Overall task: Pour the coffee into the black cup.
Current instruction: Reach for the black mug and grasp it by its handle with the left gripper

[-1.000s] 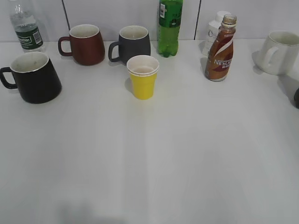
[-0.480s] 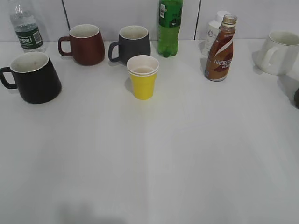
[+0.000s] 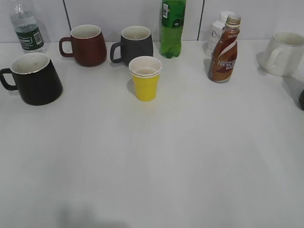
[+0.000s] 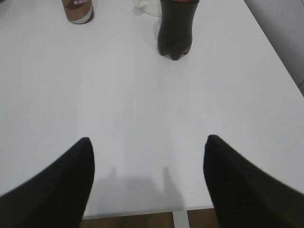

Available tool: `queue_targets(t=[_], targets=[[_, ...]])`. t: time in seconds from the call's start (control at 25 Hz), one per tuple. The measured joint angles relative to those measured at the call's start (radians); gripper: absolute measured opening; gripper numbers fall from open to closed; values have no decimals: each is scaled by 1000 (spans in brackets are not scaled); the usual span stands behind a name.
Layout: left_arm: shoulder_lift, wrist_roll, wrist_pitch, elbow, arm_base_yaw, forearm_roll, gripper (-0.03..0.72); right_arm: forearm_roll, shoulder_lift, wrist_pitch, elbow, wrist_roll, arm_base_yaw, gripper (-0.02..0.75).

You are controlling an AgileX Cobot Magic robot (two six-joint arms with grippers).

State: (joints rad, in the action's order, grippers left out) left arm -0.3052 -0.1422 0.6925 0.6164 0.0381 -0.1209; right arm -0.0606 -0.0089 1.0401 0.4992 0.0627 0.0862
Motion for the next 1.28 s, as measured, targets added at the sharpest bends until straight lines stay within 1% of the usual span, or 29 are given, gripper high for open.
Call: queue_targets(t=[0.12, 0.36, 0.56, 0.76, 0.88, 1.16, 1.28], targets=[[-112, 19, -150, 0, 0, -1, 452, 0, 0, 0, 0, 0, 0, 561], [-341, 36, -474, -19, 4, -3, 456, 0, 0, 0, 0, 0, 0, 561], [-548, 37, -761, -123, 9, -13, 456, 0, 0, 0, 0, 0, 0, 561], [-685, 37, -973, -229, 9, -8, 456, 0, 0, 0, 0, 0, 0, 561], [-758, 37, -1040, -258, 9, 16, 456, 0, 0, 0, 0, 0, 0, 561], [-923, 37, -1117, -260, 9, 24, 454, 0, 0, 0, 0, 0, 0, 561], [-974, 37, -1179, -260, 9, 26, 442, 0, 0, 0, 0, 0, 0, 561]])
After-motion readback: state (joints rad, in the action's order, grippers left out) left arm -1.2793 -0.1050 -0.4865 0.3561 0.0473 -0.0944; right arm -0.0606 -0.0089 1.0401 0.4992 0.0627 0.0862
